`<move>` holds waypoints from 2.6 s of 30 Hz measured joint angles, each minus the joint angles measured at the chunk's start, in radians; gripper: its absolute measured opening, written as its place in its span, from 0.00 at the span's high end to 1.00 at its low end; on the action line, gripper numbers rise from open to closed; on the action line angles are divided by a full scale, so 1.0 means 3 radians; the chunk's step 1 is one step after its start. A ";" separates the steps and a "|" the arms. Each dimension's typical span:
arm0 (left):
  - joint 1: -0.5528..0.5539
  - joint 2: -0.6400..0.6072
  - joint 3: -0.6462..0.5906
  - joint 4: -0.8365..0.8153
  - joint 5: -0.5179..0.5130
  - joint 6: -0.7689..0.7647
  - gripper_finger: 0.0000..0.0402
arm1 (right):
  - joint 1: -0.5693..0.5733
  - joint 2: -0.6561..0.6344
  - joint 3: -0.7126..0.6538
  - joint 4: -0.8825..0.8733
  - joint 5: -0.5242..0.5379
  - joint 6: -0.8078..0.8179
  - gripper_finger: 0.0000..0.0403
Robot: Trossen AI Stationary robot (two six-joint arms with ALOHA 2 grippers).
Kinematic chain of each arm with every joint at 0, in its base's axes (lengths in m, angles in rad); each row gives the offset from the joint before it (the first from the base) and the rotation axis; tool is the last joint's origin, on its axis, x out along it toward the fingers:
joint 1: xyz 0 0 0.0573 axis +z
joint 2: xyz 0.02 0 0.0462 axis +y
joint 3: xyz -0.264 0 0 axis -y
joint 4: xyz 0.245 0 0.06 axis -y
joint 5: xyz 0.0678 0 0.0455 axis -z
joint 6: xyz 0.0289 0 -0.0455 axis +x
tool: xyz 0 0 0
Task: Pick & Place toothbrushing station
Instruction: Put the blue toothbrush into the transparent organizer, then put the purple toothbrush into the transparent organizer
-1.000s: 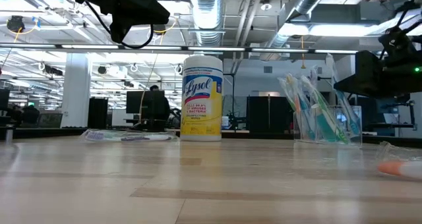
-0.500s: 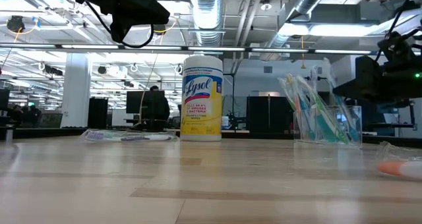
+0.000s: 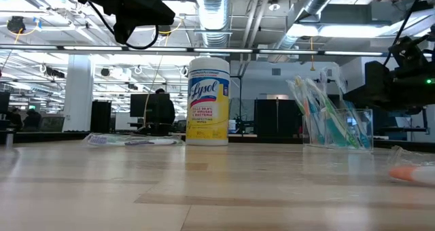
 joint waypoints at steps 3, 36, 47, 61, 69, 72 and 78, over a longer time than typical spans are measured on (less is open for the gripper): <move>0.0000 0.0000 0.0000 0.0000 0.0000 0.0000 0.88 | 0.0045 0.0000 0.0000 -0.0001 -0.0001 -0.0017 0.88; 0.0006 0.0000 0.0001 -0.1099 0.0057 -0.0208 0.88 | 0.0211 -0.0659 0.0523 0.2826 0.0027 -0.5053 0.51; 0.0006 0.0243 0.0003 -0.1886 -0.0044 -0.0716 0.87 | 0.0106 -0.0676 0.0787 0.2818 -0.0005 -0.5628 0.50; 0.0103 0.0906 0.0001 -0.2052 -0.0112 -0.0712 0.60 | -0.0016 -0.0676 0.0788 0.2820 -0.0106 -0.5695 0.50; 0.0163 0.0981 -0.0001 -0.2273 -0.0112 -0.0814 0.58 | -0.0015 -0.0676 0.0787 0.2844 -0.0106 -0.5775 0.50; 0.0163 0.0979 -0.0001 -0.2299 -0.0082 -0.0827 0.58 | -0.0015 -0.0676 0.0787 0.2843 -0.0103 -0.5777 0.49; 0.0163 0.0979 -0.0001 -0.2403 -0.0060 -0.0865 0.58 | -0.0015 -0.0676 0.0787 0.2843 -0.0102 -0.5788 0.50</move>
